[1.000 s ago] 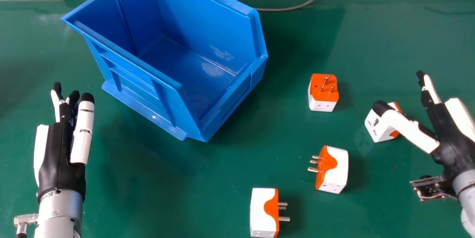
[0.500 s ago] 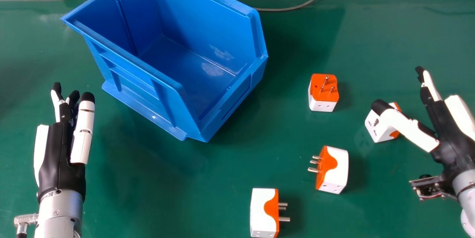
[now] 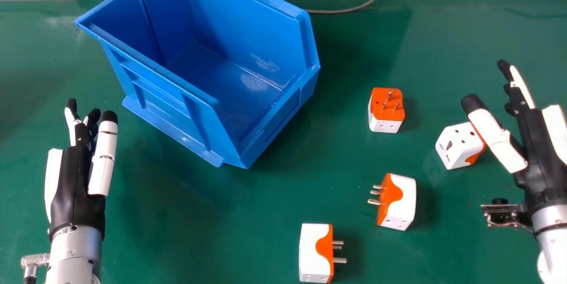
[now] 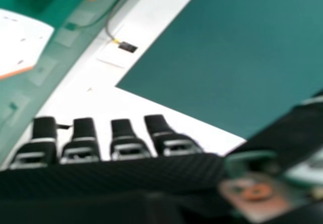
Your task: Pick all objects and put in blue box
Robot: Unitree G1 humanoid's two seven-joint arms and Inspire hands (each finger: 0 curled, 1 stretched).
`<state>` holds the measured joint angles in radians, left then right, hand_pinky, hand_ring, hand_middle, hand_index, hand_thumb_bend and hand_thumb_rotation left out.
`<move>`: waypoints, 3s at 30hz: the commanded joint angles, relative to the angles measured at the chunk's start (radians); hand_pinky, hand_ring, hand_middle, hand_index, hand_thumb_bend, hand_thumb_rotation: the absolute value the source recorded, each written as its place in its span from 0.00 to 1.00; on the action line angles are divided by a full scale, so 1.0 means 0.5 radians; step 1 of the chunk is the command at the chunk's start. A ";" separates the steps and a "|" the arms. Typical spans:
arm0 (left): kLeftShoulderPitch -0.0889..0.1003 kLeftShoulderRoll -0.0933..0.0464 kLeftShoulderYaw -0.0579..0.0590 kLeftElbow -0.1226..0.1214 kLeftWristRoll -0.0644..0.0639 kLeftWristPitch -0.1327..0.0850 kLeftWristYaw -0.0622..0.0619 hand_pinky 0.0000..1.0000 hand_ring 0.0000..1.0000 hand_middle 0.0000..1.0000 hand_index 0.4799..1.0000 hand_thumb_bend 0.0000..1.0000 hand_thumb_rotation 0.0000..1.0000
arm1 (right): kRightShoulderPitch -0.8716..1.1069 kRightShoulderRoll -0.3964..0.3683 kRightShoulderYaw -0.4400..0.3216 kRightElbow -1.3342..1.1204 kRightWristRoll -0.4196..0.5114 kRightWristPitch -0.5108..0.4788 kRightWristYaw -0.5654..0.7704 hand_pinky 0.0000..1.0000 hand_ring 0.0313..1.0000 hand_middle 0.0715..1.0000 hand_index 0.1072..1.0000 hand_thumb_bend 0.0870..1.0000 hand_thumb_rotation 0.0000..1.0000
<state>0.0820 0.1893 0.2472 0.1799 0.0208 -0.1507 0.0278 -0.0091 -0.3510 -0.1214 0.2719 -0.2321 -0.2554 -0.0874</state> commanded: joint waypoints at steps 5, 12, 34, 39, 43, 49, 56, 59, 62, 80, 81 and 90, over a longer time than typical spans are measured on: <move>-0.036 0.017 -0.019 0.001 0.005 -0.043 0.004 0.98 0.99 0.96 0.96 0.43 0.95 | 0.035 0.077 -0.030 -0.271 0.055 0.099 -0.028 0.90 0.96 0.97 0.94 0.45 0.99; -0.049 0.028 -0.015 0.027 -0.004 -0.036 -0.009 0.97 0.98 0.95 0.94 0.43 0.96 | 0.047 0.222 0.016 -0.268 0.030 0.105 -0.103 0.93 0.98 0.99 0.95 0.44 1.00; -0.052 0.044 -0.016 0.060 -0.013 -0.088 -0.026 0.95 0.97 0.95 0.94 0.45 0.97 | 0.100 0.290 0.107 -0.095 -0.189 0.093 -0.321 0.98 1.00 1.00 1.00 0.44 0.99; -0.050 0.053 -0.013 0.062 -0.014 -0.081 -0.028 0.94 0.97 0.95 0.94 0.46 0.97 | 0.070 0.267 0.157 -0.012 -0.295 0.092 -0.406 0.98 1.00 1.00 1.00 0.45 0.99; -0.051 0.059 -0.012 0.071 -0.013 -0.087 -0.029 0.94 0.97 0.95 0.94 0.46 0.97 | 0.036 0.230 0.181 0.055 -0.368 0.100 -0.454 0.98 1.00 1.00 1.00 0.47 0.97; -0.040 0.061 -0.006 0.053 -0.019 -0.087 -0.037 0.95 0.97 0.95 0.94 0.46 0.98 | -0.049 0.183 0.208 0.214 -0.456 0.171 -0.512 0.98 1.00 1.00 1.00 0.49 0.93; -0.036 0.073 -0.005 0.056 -0.004 -0.096 -0.038 0.94 0.97 0.95 0.94 0.50 0.97 | -0.096 0.159 0.249 0.234 -0.519 0.377 -0.500 0.97 1.00 1.00 1.00 0.52 0.90; -0.032 0.075 -0.011 0.047 0.008 -0.094 -0.031 0.94 0.97 0.95 0.94 0.51 0.96 | -0.106 0.151 0.259 0.226 -0.527 0.436 -0.497 0.97 1.00 1.00 1.00 0.54 0.89; -0.033 0.081 -0.010 0.053 0.011 -0.101 -0.035 0.94 0.97 0.95 0.94 0.52 0.96 | -0.126 0.145 0.259 0.233 -0.527 0.483 -0.506 0.98 1.00 1.00 1.00 0.57 0.86; -0.055 0.079 -0.004 0.070 -0.008 -0.083 -0.042 0.95 0.98 0.95 0.94 0.51 0.98 | -0.150 0.110 0.385 -0.071 -0.753 1.205 -0.354 0.99 1.00 1.00 1.00 0.68 0.76; -0.056 0.082 -0.003 0.070 -0.008 -0.078 -0.043 0.95 0.98 0.95 0.94 0.51 0.98 | -0.145 0.113 0.390 -0.071 -0.747 1.224 -0.344 0.99 1.00 1.00 1.00 0.68 0.75; -0.061 0.093 -0.004 0.071 -0.014 -0.071 -0.060 0.95 0.98 0.95 0.94 0.50 0.99 | -0.152 0.143 0.394 0.042 -0.687 1.268 -0.350 0.99 1.00 1.00 1.00 0.70 0.73</move>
<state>0.0645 0.2203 0.2419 0.2254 0.0190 -0.1820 0.0007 -0.0678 -0.2757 0.0806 0.2879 -0.5823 0.3781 -0.2530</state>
